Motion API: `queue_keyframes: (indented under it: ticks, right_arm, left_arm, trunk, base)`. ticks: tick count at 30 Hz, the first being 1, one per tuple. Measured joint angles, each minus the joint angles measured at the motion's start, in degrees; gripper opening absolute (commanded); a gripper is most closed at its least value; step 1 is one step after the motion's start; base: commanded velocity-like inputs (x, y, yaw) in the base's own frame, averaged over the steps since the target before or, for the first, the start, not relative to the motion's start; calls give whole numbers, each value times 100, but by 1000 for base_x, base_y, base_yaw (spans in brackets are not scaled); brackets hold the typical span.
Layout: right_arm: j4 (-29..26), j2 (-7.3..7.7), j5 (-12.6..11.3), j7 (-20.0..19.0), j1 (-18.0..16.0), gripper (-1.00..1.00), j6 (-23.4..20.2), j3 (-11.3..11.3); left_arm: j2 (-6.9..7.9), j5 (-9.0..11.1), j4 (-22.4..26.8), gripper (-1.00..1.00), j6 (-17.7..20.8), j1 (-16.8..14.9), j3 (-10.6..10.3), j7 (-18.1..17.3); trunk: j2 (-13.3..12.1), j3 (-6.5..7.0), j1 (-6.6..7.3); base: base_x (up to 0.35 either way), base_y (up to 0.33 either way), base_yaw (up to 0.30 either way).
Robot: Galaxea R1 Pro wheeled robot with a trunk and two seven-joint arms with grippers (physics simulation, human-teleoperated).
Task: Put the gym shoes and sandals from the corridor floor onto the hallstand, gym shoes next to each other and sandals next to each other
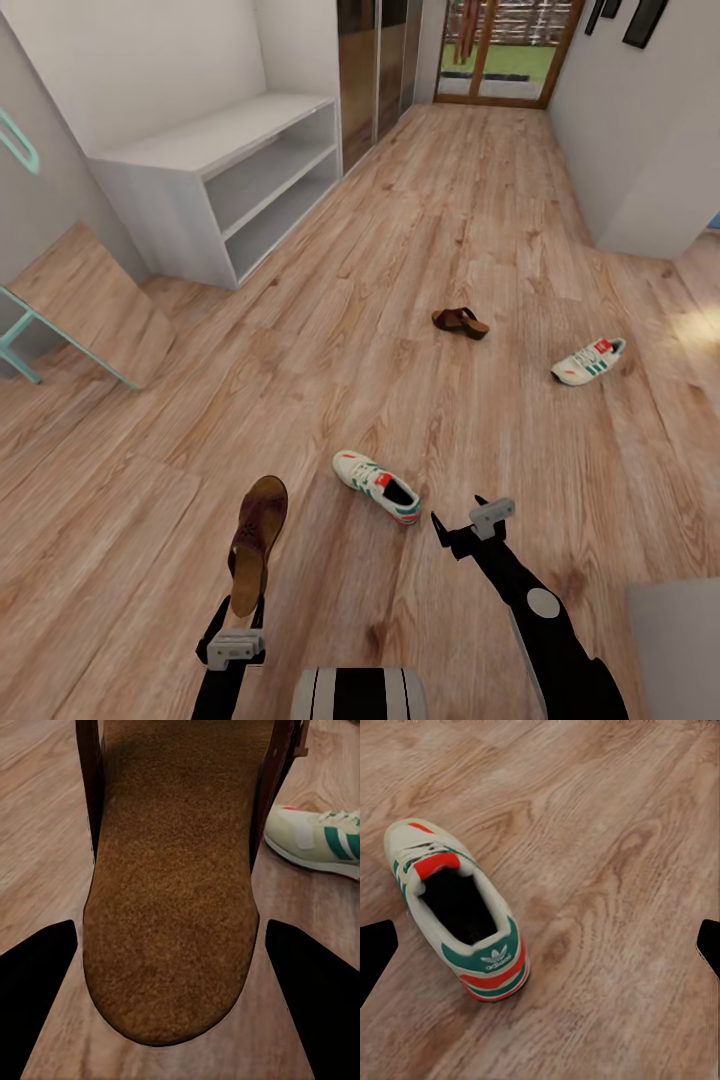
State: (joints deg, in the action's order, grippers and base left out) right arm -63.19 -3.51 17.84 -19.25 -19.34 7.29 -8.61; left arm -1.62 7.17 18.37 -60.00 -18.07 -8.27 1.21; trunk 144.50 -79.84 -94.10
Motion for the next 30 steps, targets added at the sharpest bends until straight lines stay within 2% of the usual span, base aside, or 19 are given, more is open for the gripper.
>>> queue_keyframes:
  ticks: [13,30]
  right_arm:
    - [-2,0,0,0,-1,100,0,0]
    - [3,0,2,0,-2,100,-9,4]
  left_arm:
    - [-4,4,-6,-100,0,-3,3,10]
    - [-7,-2,-6,-100,0,-4,-2,17]
  trunk:
    - [0,0,0]
    - [0,0,0]
  base:
    - [237,-20,0]
    - [40,-2,20]
